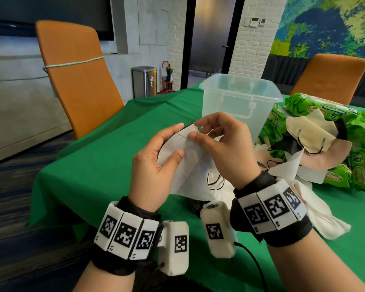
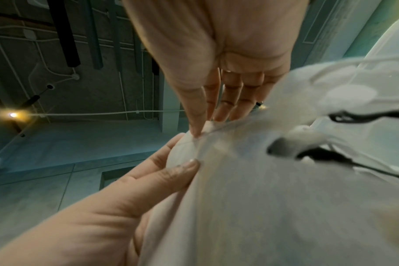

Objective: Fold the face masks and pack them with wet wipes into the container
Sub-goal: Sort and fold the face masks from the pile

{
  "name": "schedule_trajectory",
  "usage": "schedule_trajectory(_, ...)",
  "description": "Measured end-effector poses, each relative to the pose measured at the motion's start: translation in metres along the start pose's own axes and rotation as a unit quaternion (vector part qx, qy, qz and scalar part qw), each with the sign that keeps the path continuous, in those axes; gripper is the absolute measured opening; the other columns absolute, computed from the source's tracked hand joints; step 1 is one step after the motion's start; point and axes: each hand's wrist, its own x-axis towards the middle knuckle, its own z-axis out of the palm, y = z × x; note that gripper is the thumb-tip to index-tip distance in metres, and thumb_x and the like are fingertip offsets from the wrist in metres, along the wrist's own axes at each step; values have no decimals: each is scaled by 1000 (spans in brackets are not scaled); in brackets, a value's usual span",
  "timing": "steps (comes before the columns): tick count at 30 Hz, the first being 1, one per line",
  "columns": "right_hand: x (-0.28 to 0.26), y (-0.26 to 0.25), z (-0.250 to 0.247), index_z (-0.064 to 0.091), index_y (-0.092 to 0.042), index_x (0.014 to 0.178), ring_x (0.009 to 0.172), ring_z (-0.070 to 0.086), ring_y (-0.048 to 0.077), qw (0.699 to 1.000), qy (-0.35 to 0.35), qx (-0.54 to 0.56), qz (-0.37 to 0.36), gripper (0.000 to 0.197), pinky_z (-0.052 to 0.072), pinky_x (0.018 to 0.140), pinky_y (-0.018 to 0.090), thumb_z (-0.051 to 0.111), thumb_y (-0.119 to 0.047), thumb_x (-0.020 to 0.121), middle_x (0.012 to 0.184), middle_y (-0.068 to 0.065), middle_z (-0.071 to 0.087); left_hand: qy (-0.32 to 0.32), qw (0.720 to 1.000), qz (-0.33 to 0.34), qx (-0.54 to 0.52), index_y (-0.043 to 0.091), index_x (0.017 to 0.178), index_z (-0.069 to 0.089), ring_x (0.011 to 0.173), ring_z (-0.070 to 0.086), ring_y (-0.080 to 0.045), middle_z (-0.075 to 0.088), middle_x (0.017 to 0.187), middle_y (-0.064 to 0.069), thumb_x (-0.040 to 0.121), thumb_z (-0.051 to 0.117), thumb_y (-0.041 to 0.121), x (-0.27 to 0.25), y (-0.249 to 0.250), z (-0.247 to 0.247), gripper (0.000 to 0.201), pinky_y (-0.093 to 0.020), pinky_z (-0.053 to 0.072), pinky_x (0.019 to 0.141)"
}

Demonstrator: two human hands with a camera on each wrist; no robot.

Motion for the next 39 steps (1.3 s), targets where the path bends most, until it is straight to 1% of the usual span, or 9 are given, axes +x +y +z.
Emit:
schedule_trajectory(6,0,0,-2,52,-27,68,61,50,7,1000,1,-7,-7,26,37,56,13,75,-17,74,71,-6,58,-11,1000,1,6,39,115,55,115,57,-4,63,121,12,80,61,12,1,1,1,44,-36,45,102)
schedule_trajectory(9,0,1,-2,53,-28,63,63,52,9,1000,10,-4,-13,28,39,58,18,78,-18,71,75,1,61,-12,1000,-2,8,39,114,55,114,57,-2,63,121,13,80,61,12,1,1,1,44,-33,44,102)
schedule_trajectory(13,0,2,-3,56,-27,62,63,53,9,1000,19,12,-17,26,46,61,27,79,-15,70,71,-5,61,-19,1000,-7,5,39,114,55,114,57,-3,63,120,13,80,61,12,0,0,2,44,-31,44,102)
schedule_trajectory(17,2,3,-3,56,-27,67,60,50,6,1000,10,15,-14,25,42,59,22,77,-12,71,64,-10,59,-20,1000,-9,0,39,113,56,113,59,-6,65,118,11,80,62,12,0,-1,2,43,-35,46,101)
schedule_trajectory(22,2,2,-5,61,-33,78,60,49,12,1000,-22,-4,-12,25,45,64,30,75,-12,74,61,-8,51,-17,1000,-8,1,39,113,57,111,60,-9,66,117,8,80,62,13,0,-2,1,43,-39,46,100)
schedule_trajectory(27,0,3,-6,63,-32,71,63,52,12,999,3,-24,-25,20,43,62,24,77,-18,72,73,1,59,-15,1000,-5,-1,43,112,59,110,61,-11,67,116,7,80,62,11,0,-2,1,45,-40,47,99)
schedule_trajectory(30,-1,1,-5,63,-23,71,66,52,13,999,-6,-32,-7,14,45,67,28,76,-20,73,75,-1,59,-10,1000,-1,1,43,111,60,109,62,-12,67,115,7,81,62,10,0,-2,1,45,-39,48,97)
schedule_trajectory(34,0,0,-6,61,-16,70,68,54,17,998,-18,-54,0,14,44,69,31,72,-22,77,71,-4,54,-9,1000,6,-1,49,106,59,95,66,-11,70,101,7,80,62,11,0,-3,2,46,-27,50,86)
schedule_trajectory(39,0,0,-7,65,-13,71,58,50,4,999,-22,-36,12,10,42,60,20,72,-17,78,64,-1,61,-9,1000,8,4,45,107,59,89,66,-11,70,95,6,79,63,13,-1,-3,2,42,-23,49,81)
